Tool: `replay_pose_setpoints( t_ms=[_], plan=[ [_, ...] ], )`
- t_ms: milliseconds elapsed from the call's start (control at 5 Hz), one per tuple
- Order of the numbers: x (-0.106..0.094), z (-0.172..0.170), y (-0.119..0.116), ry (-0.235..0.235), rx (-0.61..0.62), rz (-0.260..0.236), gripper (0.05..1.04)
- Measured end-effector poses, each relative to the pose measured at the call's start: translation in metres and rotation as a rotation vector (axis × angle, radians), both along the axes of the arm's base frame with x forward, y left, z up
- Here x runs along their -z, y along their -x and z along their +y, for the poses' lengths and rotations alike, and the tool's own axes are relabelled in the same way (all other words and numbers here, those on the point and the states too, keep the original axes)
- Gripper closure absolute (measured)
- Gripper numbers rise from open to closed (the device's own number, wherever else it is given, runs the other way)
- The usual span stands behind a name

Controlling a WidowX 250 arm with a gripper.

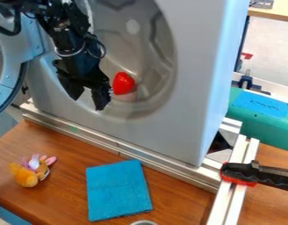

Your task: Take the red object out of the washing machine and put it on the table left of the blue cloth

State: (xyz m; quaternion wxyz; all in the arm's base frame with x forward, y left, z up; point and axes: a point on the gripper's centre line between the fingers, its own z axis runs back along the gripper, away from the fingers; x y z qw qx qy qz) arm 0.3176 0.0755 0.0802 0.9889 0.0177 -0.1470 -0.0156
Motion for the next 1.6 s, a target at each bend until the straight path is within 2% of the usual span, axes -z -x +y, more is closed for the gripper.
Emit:
replay_pose_setpoints(
  t_ms=[200,400,600,800,1000,1200,1600],
  plan=[
    [0.010,0.000,0.003,0.009,-0.007,0.031,0.082],
    [0.004,0.011,-0.019,-0.022,-0.068,-0.026,0.082],
    [-0.001,0.016,-0.044,-0.027,-0.065,-0.076,0.082],
    [0.000,0.020,-0.066,-0.039,-0.064,-0.098,0.082],
    [0.008,0.015,-0.084,-0.036,-0.028,-0.069,0.082],
    [0.019,0.015,-0.093,-0.014,-0.022,-0.029,0.083],
    [0.037,0.009,-0.096,0.049,-0.039,0.034,0.083]
  ],
)
